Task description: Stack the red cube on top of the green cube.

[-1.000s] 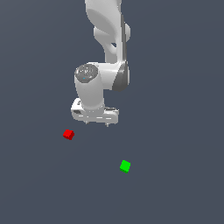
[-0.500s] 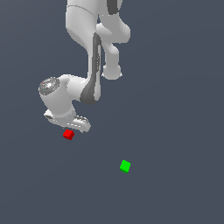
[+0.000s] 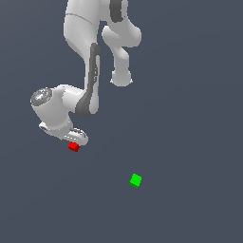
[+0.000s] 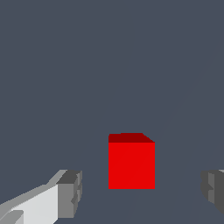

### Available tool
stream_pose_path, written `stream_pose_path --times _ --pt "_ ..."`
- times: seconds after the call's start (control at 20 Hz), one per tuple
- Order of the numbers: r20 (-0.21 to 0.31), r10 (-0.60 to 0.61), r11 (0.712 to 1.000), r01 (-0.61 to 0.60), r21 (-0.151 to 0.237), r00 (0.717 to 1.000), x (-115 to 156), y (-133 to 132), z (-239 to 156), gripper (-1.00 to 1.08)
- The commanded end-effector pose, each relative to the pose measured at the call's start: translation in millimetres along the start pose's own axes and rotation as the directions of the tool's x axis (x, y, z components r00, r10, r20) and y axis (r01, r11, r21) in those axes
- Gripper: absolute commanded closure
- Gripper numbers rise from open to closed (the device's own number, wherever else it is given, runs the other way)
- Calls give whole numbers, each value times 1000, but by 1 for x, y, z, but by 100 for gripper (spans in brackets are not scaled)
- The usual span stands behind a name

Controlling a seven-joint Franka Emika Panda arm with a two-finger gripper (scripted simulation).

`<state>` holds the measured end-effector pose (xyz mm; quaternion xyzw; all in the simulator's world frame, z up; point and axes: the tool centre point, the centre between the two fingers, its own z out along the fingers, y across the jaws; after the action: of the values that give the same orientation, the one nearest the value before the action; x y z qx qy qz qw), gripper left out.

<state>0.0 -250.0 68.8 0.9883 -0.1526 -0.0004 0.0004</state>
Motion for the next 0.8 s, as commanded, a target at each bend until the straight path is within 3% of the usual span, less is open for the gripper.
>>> stream_pose_path --times 0.0,0.3,0.75 --pt "-1 -3 1000 3 1 1000 0 -3 -1 -92" --pt "0 -2 1000 2 0 1000 0 -2 5 -92" --pt "-1 -3 1000 3 1 1000 -1 -3 45 -92"
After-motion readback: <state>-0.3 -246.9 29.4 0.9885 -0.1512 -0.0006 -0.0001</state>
